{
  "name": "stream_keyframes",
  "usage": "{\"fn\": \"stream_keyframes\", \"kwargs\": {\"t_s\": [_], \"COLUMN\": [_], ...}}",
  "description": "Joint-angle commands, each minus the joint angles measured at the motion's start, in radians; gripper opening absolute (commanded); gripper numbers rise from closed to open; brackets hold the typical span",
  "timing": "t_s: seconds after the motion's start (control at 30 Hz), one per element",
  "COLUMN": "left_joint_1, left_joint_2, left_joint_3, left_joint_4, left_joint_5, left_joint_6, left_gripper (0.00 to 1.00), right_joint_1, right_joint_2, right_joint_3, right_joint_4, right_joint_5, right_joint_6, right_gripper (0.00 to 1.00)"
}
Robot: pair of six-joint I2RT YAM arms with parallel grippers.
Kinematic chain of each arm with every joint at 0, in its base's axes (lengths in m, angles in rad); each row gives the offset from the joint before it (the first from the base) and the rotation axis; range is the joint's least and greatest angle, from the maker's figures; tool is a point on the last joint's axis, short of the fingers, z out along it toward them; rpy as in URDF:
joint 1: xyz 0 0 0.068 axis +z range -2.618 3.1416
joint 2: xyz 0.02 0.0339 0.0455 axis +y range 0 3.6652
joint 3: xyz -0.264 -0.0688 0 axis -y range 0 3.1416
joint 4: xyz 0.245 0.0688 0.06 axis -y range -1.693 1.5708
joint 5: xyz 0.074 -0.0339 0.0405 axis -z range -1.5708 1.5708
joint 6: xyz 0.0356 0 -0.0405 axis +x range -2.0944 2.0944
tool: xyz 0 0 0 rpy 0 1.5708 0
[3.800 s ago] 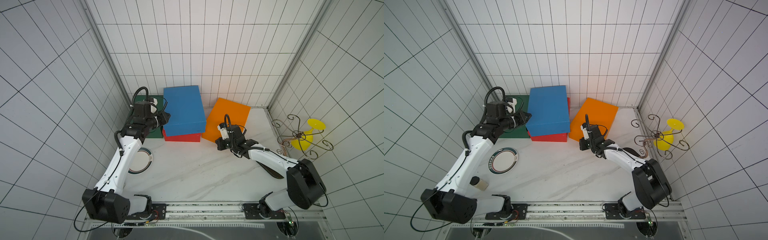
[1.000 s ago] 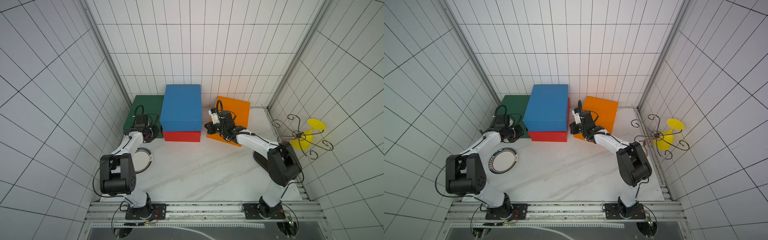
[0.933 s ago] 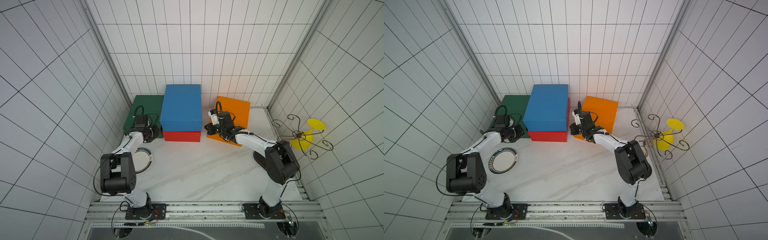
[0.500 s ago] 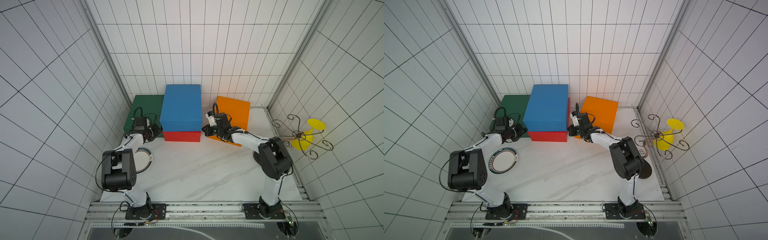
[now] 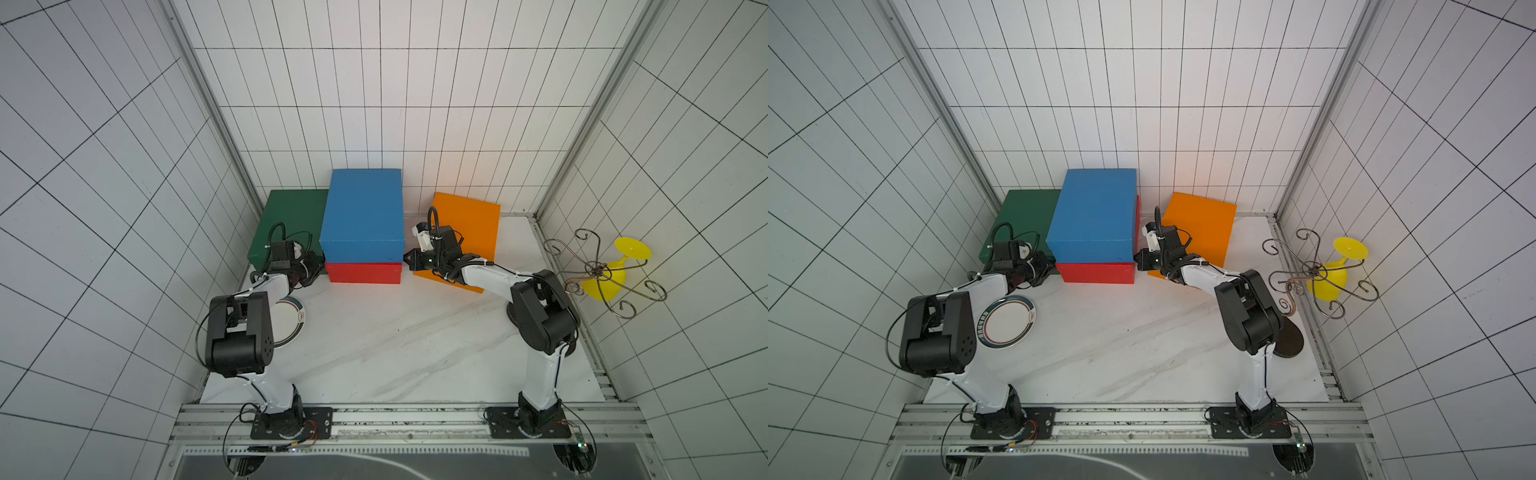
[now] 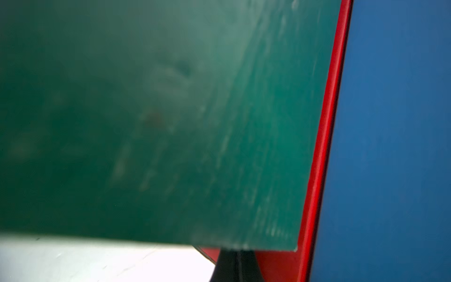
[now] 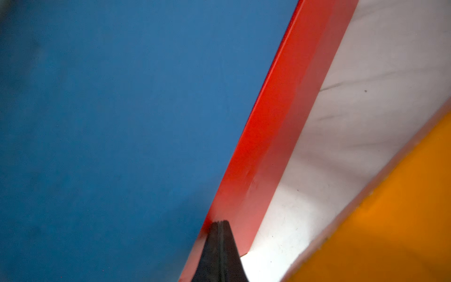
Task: Stack the shoeboxes
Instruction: Move the shoeboxes to the center of the board.
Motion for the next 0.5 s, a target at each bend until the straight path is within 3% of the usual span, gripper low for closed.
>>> {"fn": "stream_keyframes", "kwargs": {"t_s": [0.0, 0.47], "left_joint_1": [-0.018, -0.033], "left_joint_2": [-0.035, -0.196], "left_joint_3": [-0.04, -0.171], "left_joint_4": [0.076, 0.055], "left_joint_5": [0.085, 0.114], "left_joint_6": [-0.039, -0.033], "left_gripper": [0.0, 0.0], "right_joint_1": [0.016, 0.074], "right_joint_2": [-0.02, -0.149], "right_joint_3": [-0.018, -0.194], "right_joint_4": [0.11, 0.132], "right_joint_5": [-0.091, -0.068], "right_joint_6": [0.051, 0.084], "right_gripper": [0.0, 0.0]}}
